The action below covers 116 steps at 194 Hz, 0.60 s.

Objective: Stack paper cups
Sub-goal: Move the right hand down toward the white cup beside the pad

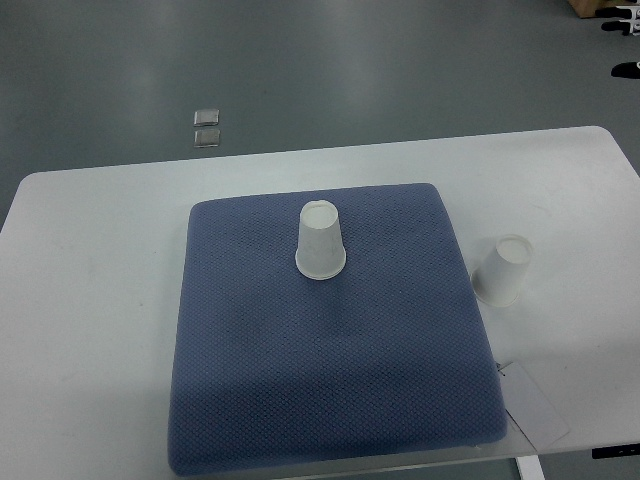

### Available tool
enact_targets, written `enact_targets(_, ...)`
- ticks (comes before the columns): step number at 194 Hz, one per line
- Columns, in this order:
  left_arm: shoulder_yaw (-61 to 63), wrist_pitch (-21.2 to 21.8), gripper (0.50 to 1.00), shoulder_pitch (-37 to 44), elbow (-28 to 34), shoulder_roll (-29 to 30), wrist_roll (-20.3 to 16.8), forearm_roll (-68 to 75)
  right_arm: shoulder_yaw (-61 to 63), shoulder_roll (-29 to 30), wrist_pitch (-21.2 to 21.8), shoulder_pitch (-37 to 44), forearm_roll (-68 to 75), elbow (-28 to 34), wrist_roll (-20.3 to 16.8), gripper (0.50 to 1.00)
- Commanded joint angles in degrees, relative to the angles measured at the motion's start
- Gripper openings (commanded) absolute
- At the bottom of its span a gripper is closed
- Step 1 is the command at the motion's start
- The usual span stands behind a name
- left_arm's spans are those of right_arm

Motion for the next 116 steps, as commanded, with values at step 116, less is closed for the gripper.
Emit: enact_targets(116,0.0,0.0,1.0,0.0,0.0,0.0,0.0,0.0,-0.8,-1.8,-5.5,1.5,-45.8,18.4,5.3,0.93)
